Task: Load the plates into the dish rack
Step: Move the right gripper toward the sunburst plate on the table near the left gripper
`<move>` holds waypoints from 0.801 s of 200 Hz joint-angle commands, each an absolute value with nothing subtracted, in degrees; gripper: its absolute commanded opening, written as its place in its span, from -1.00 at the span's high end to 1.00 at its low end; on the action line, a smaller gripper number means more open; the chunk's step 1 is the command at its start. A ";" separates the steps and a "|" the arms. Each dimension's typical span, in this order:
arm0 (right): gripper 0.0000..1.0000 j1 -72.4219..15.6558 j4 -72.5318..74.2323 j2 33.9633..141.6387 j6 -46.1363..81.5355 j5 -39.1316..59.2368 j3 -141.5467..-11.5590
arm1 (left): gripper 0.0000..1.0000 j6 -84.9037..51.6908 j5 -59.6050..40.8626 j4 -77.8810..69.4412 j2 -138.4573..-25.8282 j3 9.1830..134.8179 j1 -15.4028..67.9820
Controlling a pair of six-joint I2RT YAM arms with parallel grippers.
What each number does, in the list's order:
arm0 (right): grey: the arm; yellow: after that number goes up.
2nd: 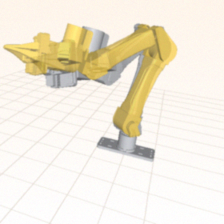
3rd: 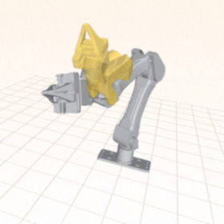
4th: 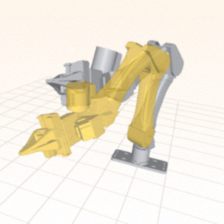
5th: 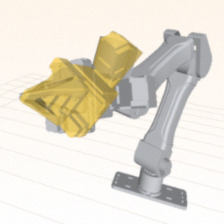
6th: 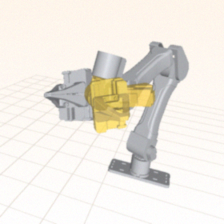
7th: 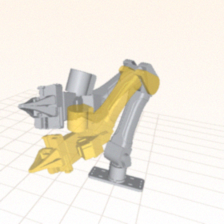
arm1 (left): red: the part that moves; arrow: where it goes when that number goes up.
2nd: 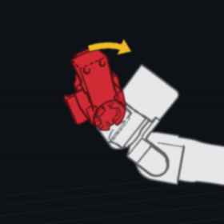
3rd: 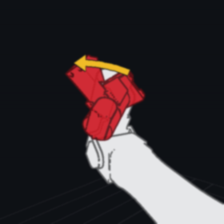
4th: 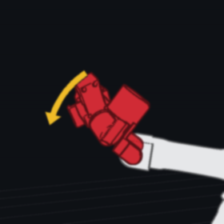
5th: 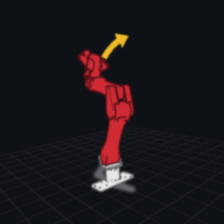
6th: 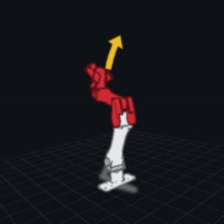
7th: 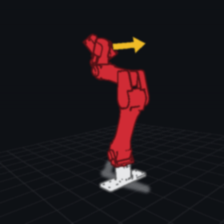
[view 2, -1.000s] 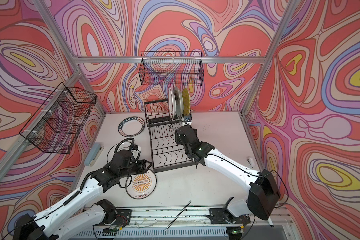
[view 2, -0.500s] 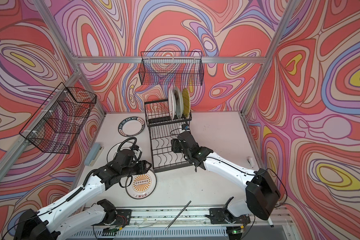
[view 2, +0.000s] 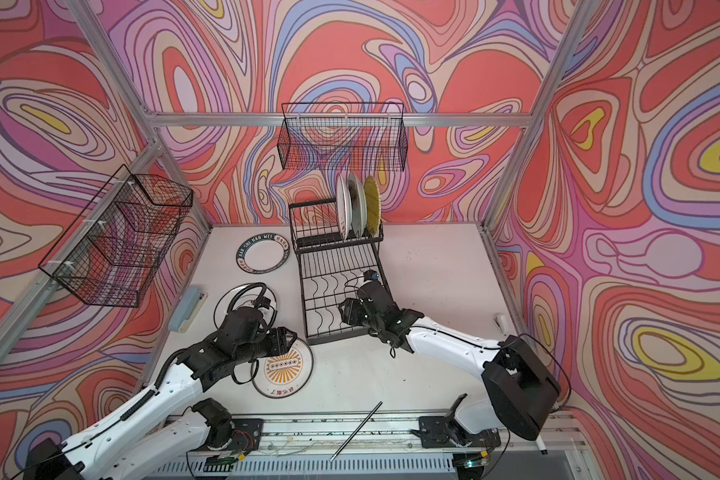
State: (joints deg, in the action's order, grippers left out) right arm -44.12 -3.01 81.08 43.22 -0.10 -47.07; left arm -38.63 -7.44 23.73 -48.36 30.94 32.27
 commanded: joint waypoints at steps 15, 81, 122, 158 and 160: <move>-0.25 -45.41 -1.27 78.48 45.82 0.61 -45.70 | -0.04 -39.85 -5.81 26.95 -45.92 27.89 32.44; -0.20 -49.08 2.07 79.64 47.54 3.38 -44.17 | -0.03 -40.17 -4.82 26.65 -42.66 25.84 32.45; -0.18 -52.93 4.10 81.18 49.31 3.69 -43.69 | -0.03 -40.15 -4.21 27.09 -41.75 25.40 32.43; -0.18 -56.18 7.00 83.35 52.28 3.56 -42.63 | -0.03 -40.34 -4.10 26.44 -41.58 25.01 32.43; -0.17 -56.39 7.20 83.53 52.42 3.59 -42.54 | -0.03 -40.34 -4.12 26.36 -41.57 24.97 32.43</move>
State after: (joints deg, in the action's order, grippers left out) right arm -54.57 4.29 81.38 49.87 3.51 -44.07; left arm -39.66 -5.23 25.36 -42.22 26.17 32.27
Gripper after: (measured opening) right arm 0.589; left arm 0.516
